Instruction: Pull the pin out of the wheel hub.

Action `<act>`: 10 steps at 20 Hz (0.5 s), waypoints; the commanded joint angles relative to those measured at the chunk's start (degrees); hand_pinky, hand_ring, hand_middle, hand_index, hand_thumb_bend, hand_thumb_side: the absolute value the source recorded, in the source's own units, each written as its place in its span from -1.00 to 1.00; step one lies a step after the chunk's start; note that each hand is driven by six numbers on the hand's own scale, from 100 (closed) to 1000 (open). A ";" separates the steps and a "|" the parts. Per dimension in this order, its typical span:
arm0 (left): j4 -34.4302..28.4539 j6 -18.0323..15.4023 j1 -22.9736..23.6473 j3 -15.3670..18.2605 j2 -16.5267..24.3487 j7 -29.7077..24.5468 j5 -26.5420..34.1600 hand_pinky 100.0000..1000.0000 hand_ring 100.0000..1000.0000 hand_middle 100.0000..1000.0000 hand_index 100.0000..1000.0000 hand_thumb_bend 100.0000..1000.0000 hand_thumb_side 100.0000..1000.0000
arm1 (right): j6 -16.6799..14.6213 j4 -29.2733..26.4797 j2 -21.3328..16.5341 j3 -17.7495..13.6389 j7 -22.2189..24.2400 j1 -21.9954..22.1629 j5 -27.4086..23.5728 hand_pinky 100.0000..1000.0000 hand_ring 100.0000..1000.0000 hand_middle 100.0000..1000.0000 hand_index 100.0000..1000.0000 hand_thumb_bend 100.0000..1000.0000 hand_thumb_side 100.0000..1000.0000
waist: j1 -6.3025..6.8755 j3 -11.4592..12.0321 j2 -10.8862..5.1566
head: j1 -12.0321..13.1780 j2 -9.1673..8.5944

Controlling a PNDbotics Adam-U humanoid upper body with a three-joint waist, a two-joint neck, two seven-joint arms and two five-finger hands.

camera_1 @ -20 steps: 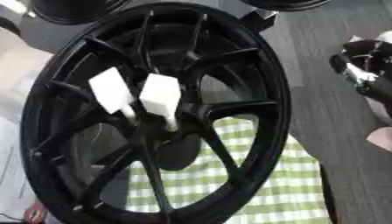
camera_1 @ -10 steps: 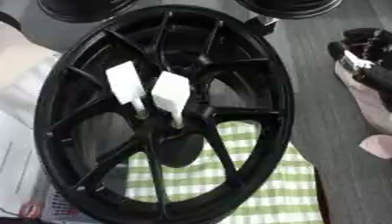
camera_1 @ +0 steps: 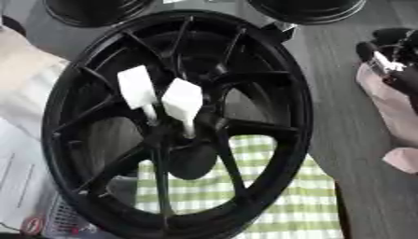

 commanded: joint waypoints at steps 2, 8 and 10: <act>-3.87 1.81 -0.68 4.99 -1.51 4.13 3.69 0.28 0.41 0.13 0.40 0.58 -0.09 | -0.05 -1.08 -1.00 -0.77 -0.22 -0.56 -0.45 0.86 0.29 0.16 0.35 -0.15 -0.49 | -0.30 0.26 -1.57 | 0.13 -0.24; -12.63 6.76 1.40 9.48 -11.12 10.32 9.86 0.22 0.36 0.08 0.36 0.50 -0.11 | -0.12 -1.64 -0.20 -0.66 -0.13 -1.72 -1.02 0.86 0.29 0.16 0.35 -0.05 -0.53 | -1.18 -0.13 -1.32 | 0.89 -1.09; -15.58 6.33 2.89 11.75 -14.09 12.15 11.69 0.20 0.34 0.06 0.34 0.49 -0.14 | -0.14 -1.82 0.08 -0.62 -0.02 -2.01 -1.16 0.86 0.29 0.17 0.35 -0.04 -0.53 | -1.50 -0.15 -1.19 | 1.08 -1.38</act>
